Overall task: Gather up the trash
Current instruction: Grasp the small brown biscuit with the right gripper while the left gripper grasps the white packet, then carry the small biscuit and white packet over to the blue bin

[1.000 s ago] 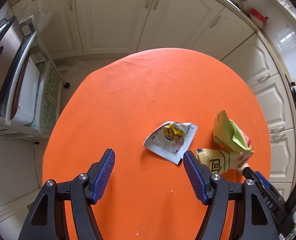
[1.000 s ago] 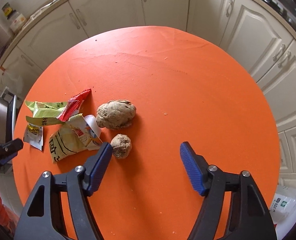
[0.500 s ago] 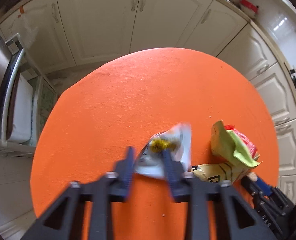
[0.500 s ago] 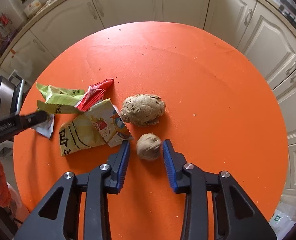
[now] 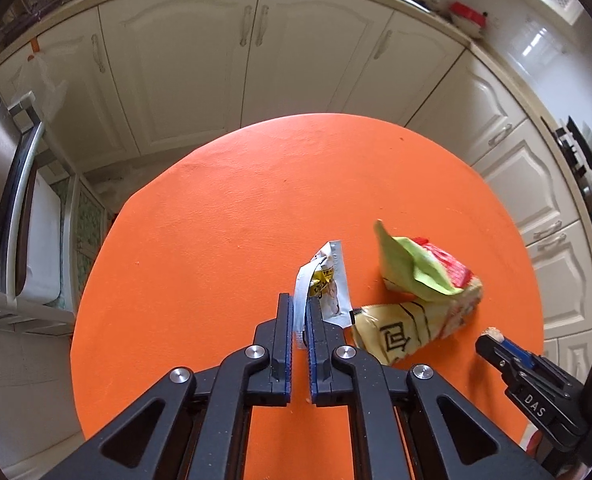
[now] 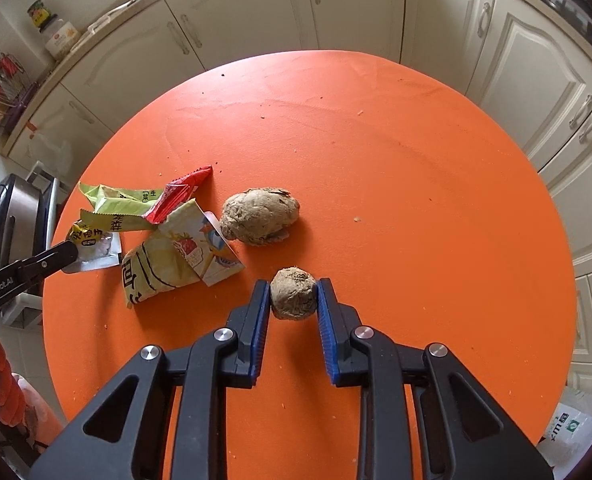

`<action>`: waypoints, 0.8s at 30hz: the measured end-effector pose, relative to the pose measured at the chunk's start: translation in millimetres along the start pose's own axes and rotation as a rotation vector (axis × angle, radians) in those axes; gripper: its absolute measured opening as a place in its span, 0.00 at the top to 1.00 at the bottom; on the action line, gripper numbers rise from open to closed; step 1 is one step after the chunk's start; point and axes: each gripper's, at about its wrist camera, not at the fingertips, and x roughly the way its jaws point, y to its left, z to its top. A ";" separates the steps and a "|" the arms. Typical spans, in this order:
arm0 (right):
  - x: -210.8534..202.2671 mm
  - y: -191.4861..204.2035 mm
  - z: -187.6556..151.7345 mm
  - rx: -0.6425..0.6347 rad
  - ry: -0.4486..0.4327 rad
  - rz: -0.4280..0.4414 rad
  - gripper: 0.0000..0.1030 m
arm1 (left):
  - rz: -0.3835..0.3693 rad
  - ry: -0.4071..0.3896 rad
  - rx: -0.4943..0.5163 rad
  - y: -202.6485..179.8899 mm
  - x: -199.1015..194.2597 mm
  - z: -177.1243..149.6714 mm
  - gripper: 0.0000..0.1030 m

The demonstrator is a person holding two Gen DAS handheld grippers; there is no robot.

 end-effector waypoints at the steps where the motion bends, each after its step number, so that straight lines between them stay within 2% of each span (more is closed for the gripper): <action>1: -2.5 -1.0 -2.2 0.003 -0.001 0.002 0.77 | 0.001 -0.008 0.007 -1.8 -4.4 -2.8 0.98; 13: -49.1 -18.9 -31.7 0.054 -0.081 0.023 0.77 | 0.006 -0.061 0.068 -21.5 -60.1 -54.2 0.98; 18: -70.0 -33.5 -50.8 0.083 -0.112 0.011 0.77 | -0.010 -0.059 0.121 -49.7 -74.8 -75.8 0.98; 24: -101.0 -64.6 -82.4 0.144 -0.159 -0.002 0.77 | -0.014 -0.039 0.240 -101.0 -80.9 -108.5 0.98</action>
